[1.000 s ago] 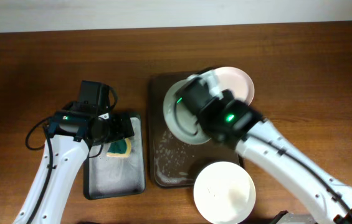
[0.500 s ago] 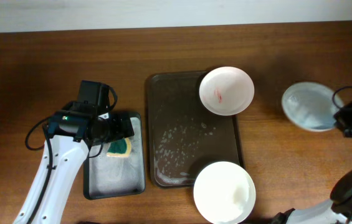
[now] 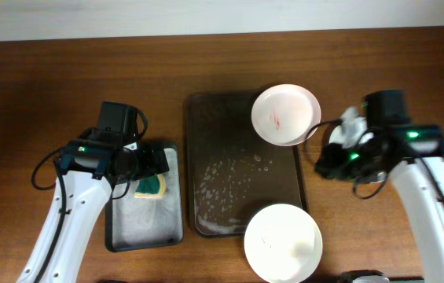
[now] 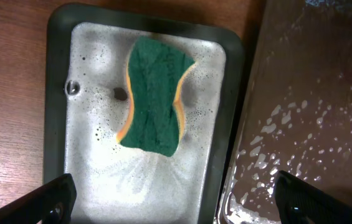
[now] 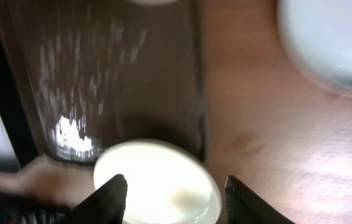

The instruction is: Clean dirty plates on tray and stack at the side

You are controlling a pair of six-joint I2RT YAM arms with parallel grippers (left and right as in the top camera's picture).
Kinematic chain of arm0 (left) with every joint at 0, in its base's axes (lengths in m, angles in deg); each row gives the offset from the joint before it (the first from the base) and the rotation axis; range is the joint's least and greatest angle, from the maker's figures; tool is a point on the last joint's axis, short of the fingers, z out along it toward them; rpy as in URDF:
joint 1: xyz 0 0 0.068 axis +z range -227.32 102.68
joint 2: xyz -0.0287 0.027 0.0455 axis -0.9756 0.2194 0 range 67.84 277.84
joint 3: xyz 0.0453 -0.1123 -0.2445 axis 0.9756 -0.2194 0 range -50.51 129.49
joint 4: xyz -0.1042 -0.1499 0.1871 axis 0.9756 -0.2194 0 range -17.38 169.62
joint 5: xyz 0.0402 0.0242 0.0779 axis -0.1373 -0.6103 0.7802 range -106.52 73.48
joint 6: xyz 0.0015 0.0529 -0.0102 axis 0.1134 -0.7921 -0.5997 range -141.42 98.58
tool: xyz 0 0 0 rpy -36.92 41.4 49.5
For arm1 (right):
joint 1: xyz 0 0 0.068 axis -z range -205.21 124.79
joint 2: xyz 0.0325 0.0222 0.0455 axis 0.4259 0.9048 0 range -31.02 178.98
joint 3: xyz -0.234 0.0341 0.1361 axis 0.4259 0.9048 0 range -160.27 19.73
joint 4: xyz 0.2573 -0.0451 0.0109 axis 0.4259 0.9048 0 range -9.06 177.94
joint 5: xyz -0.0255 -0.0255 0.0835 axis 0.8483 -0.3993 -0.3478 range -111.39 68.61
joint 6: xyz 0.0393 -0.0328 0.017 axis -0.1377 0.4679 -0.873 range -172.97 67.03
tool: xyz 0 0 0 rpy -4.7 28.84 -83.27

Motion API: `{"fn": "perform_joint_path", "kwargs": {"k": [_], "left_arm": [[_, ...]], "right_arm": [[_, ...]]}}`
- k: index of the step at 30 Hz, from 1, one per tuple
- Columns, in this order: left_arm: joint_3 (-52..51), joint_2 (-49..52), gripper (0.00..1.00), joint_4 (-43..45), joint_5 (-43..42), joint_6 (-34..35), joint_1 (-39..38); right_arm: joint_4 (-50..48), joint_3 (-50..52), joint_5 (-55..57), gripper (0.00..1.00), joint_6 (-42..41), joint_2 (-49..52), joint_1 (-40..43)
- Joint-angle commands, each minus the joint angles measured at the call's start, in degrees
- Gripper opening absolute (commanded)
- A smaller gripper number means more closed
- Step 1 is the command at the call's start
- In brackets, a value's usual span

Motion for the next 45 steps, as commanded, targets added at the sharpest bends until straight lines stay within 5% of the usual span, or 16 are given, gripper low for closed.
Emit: {"fn": "perform_joint_path", "kwargs": {"k": [1,10,13,16,18,19,22,25,28,31,32,34,39,42,43,45], "left_arm": [[0.8,-0.7,0.99,-0.1,0.5,-0.9,0.2],[0.8,-0.7,0.99,-0.1,0.5,-0.9,0.2],[0.8,-0.7,0.99,-0.1,0.5,-0.9,0.2],[0.8,-0.7,0.99,-0.1,0.5,-0.9,0.2],[0.8,-0.7,0.99,-0.1,0.5,-0.9,0.2],[0.8,-0.7,0.99,-0.1,0.5,-0.9,0.2],[0.8,-0.7,0.99,-0.1,0.5,-0.9,0.2],[0.8,-0.7,0.99,-0.1,0.5,-0.9,0.2],[0.8,-0.7,0.99,-0.1,0.5,-0.9,0.2],[0.8,-0.7,0.99,-0.1,0.5,-0.9,0.2],[0.8,-0.7,1.0,-0.1,0.5,-0.9,0.2],[0.8,-0.7,0.99,-0.1,0.5,-0.9,0.2],[0.8,-0.7,0.99,-0.1,0.5,-0.9,0.2],[0.8,-0.7,0.99,-0.1,0.5,-0.9,0.2],[0.8,-0.7,0.99,-0.1,0.5,-0.9,0.2],[0.8,-0.7,0.99,-0.1,0.5,-0.9,0.2]], "right_arm": [[-2.5,7.8,4.5,0.45,-3.8,0.4,-6.8],[-19.8,23.3,5.8,0.34,4.4,0.4,-10.0],[-24.0,29.7,0.4,0.53,7.1,0.4,-10.0],[-24.3,29.8,-0.8,0.56,8.0,0.4,-10.0],[-25.0,29.9,-0.7,0.46,7.7,0.4,-10.0],[-25.4,29.9,-0.6,0.28,7.4,0.4,-10.0],[-28.6,32.3,-0.4,0.25,4.2,0.4,-10.0],[-32.5,32.1,-0.4,0.04,3.2,0.4,-10.0],[-36.3,27.4,-0.4,0.04,3.2,0.4,-10.0],[-45.5,27.3,1.3,0.04,3.6,0.4,-10.0],[-45.0,26.9,0.8,0.2,4.5,0.4,-9.9],[-31.8,24.2,-1.1,0.41,0.0,0.4,-9.6],[-16.5,29.5,1.1,0.43,-13.5,0.4,-9.7],[-24.2,35.9,-3.5,0.29,-13.3,0.4,-10.0],[-25.8,37.1,-4.2,0.06,-13.3,0.4,-10.5],[-26.3,34.1,-4.5,0.04,-11.2,0.3,-10.5]]}}
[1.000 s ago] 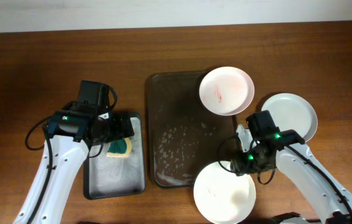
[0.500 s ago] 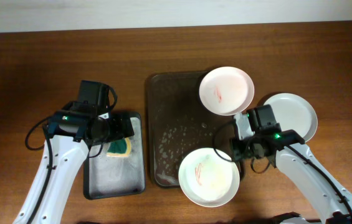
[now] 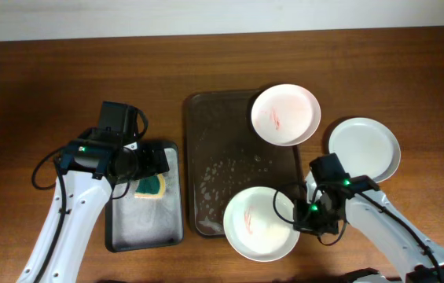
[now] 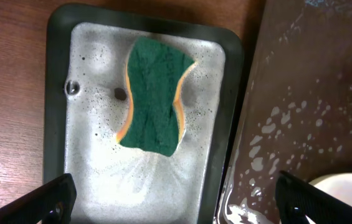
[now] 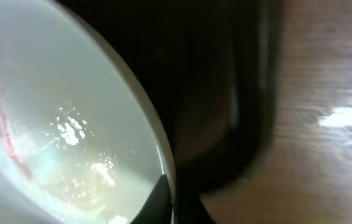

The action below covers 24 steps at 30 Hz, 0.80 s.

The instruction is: Clean dirty plates on tray and stack at the side

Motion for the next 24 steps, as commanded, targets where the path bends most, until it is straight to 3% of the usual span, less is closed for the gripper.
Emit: {"fn": "perform_joint_path", "kwargs": {"k": [1,3,7,9,10,11,13,16,24], "left_arm": [[0.7,-0.7,0.99,0.0,0.6,-0.9,0.2],[0.7,-0.7,0.99,-0.1,0.6,-0.9,0.2],[0.7,-0.7,0.99,-0.1,0.5,-0.9,0.2],[0.7,-0.6,0.99,0.0,0.5,-0.9,0.2],[0.7,-0.6,0.99,-0.1,0.6,-0.9,0.2],[0.7,-0.6,0.99,0.0,0.6,-0.9,0.2],[0.7,-0.6,1.0,0.0,0.6,-0.9,0.2],[0.7,-0.6,0.99,0.1,1.4,-1.7,0.2],[0.1,0.2,0.98,1.1,0.0,-1.5,0.1]], "right_arm": [[0.3,-5.7,-0.1,0.04,2.3,0.1,-0.6],[-2.9,-10.6,2.8,0.04,4.7,0.1,-0.6],[-13.8,-10.7,5.5,0.04,10.5,5.6,-2.0],[-14.7,-10.7,5.3,0.04,6.8,10.1,-4.7],[-14.7,-11.2,5.1,0.09,4.2,10.3,-5.1],[-13.1,-13.5,5.1,0.28,7.1,10.2,-5.0],[-5.0,-21.3,5.6,0.43,13.0,10.2,-5.0],[4.3,-31.5,5.3,0.45,13.3,10.2,-5.0],[10.4,-32.0,4.6,0.48,13.3,10.1,-5.0]]}}
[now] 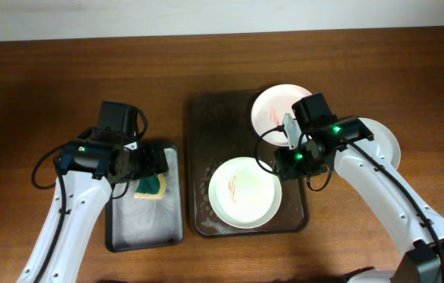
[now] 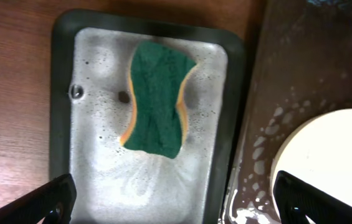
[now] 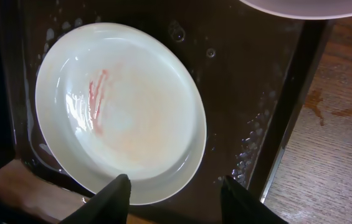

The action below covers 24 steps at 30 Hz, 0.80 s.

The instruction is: Clean dirty plates on tray and stack at the side

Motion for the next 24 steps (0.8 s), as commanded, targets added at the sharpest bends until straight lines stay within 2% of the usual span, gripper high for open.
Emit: {"fn": "perform_joint_path", "kwargs": {"k": [1,2,3,4,7,8,9,10,11,13,15,16,17,18,20,23,24], "left_arm": [[-0.7,0.9,0.79,0.8,-0.5,-0.3,0.1],[-2.0,2.1,0.5,0.9,-0.5,-0.3,0.1],[-4.8,3.8,0.58,2.6,0.2,-0.3,0.1],[-8.3,5.7,0.58,6.4,0.1,-0.3,0.1],[-17.8,12.4,0.57,17.3,0.1,-0.3,0.2],[-18.3,14.1,0.51,19.2,0.2,-0.3,0.2],[-18.3,15.2,0.33,20.5,1.0,-0.3,0.2],[-18.3,16.3,0.24,21.7,1.5,-0.3,0.2],[-18.3,17.0,0.0,21.7,1.4,-0.3,0.2],[-17.8,17.0,0.0,19.3,1.4,-0.3,0.2],[-10.4,16.8,0.0,9.5,1.4,-0.3,0.2],[-6.7,16.8,0.27,6.5,1.4,-0.9,0.2],[-4.8,16.8,0.64,6.3,2.1,-2.5,0.2],[-5.0,16.9,0.68,8.2,6.2,-2.4,0.2],[-5.0,18.6,0.68,10.4,9.2,-2.4,0.2],[-5.0,23.7,0.59,13.1,11.2,-2.4,0.2],[-5.0,26.8,0.36,16.0,11.1,-2.4,0.2]], "right_arm": [[1.5,-0.7,-0.8,0.48,0.6,-0.5,-0.3],[2.0,-0.7,-0.7,0.48,0.7,-0.5,-0.3],[2.3,-0.7,-0.7,0.48,0.7,-0.5,-0.3],[2.2,-0.7,-0.7,0.48,0.6,-0.5,-0.3],[2.2,-0.7,-0.7,0.48,0.7,-0.5,-0.3],[2.2,-0.7,-0.7,0.48,0.7,-0.5,-0.3],[2.2,-0.7,-0.7,0.48,0.7,-0.5,-0.3],[2.3,-0.7,-0.7,0.48,0.7,-0.5,-0.3],[2.3,-0.7,-0.7,0.48,0.7,-0.5,-0.3],[2.3,-0.7,-0.7,0.48,0.7,-0.5,-0.3],[2.2,-0.7,-0.7,0.48,0.7,-0.5,-0.3],[2.3,-0.7,-0.7,0.48,0.7,-0.5,-0.3],[2.3,-0.7,-0.7,0.48,0.7,-0.5,-0.3],[2.3,-0.7,-0.7,0.48,0.7,-0.5,-0.3],[2.5,-0.7,-0.7,0.48,0.7,-0.5,-0.3],[2.5,-0.7,-0.7,0.48,0.7,-0.5,-0.3],[2.5,-0.7,-0.7,0.48,0.7,-0.5,-0.3]]}}
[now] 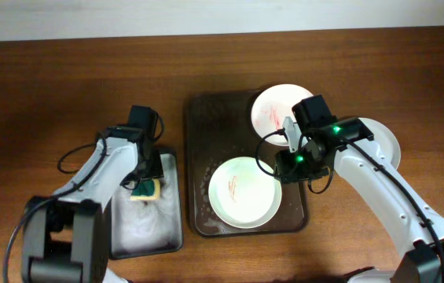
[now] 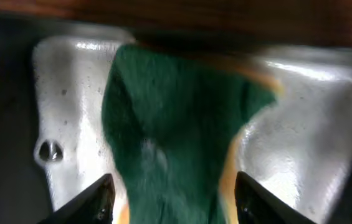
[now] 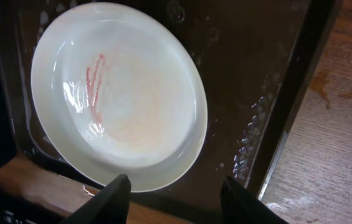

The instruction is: Clean dirty plates on tray and stack at the side

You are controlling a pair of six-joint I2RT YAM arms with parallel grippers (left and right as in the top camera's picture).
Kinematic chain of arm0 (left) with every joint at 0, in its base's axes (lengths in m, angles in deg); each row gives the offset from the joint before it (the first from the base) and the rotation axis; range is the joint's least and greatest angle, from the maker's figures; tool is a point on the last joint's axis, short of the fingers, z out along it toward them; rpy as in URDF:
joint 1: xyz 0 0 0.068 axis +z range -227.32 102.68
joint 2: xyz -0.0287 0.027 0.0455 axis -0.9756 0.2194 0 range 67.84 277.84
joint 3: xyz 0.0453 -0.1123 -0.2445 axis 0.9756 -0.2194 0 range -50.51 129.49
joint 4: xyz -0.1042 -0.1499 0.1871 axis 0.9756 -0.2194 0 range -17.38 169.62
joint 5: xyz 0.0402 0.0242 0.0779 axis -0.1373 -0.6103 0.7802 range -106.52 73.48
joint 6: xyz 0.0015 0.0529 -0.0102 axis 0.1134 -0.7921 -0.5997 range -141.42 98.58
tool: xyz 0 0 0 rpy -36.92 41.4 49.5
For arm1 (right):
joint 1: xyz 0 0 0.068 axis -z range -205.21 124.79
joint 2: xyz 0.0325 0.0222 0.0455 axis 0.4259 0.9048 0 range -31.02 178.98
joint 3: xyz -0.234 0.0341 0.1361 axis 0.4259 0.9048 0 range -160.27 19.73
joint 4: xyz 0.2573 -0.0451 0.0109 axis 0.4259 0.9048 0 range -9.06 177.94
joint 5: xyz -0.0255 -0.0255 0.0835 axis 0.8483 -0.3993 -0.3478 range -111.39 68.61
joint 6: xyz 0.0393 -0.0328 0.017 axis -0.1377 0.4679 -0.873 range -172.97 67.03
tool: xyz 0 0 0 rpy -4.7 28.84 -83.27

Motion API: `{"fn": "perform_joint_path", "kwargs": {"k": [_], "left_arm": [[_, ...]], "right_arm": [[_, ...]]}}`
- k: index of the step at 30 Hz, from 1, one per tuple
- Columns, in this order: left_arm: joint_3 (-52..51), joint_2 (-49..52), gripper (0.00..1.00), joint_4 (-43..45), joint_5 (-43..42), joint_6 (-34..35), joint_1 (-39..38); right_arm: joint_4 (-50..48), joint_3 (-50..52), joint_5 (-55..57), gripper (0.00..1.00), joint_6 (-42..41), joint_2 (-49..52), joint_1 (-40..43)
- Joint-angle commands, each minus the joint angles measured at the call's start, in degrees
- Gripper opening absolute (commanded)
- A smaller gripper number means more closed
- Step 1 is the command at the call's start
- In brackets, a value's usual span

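A dirty white plate (image 1: 245, 192) (image 3: 119, 93) with a red smear lies in the middle of the wet brown tray (image 1: 206, 141). A second smeared plate (image 1: 280, 114) rests on the tray's far right corner. A clean plate (image 1: 389, 148) lies on the table to the right, partly hidden by my right arm. My right gripper (image 1: 284, 167) (image 3: 174, 199) is open just above the middle plate's right rim, holding nothing. The green sponge (image 1: 149, 189) (image 2: 176, 137) lies in the soapy black tray (image 1: 170, 228). My left gripper (image 1: 144, 179) (image 2: 172, 199) is open, low over the sponge with a finger on each side.
The brown tray's raised rim (image 3: 288, 106) runs along the right of the plate, with bare wood table (image 3: 337, 155) beyond it. Soapy water (image 2: 70, 93) covers the black tray's floor. Cables loop beside both arms.
My left gripper was high above the soapy tray; now it is down at the sponge, straddling it. My right gripper and the middle plate have hardly moved.
At first my right gripper was by the clean plate, and a dirty plate hung off the tray's front edge. Then it was at that plate's rim. Later the plate lay mid-tray with the gripper open above. My left gripper hovered throughout and is now down at the sponge.
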Motion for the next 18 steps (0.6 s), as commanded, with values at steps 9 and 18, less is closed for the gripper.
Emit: {"fn": "perform_joint_path", "kwargs": {"k": [9,18], "left_arm": [[6.0,0.9,0.56,-9.7,-5.6,-0.7,0.2],[-3.2,0.9,0.0,-1.6,-6.5,-0.8,0.2]], "right_arm": [[0.4,-0.7,-0.3,0.49,1.0,-0.5,-0.3],[0.8,-0.7,3.3,0.56,0.8,-0.4,2.0]]}}
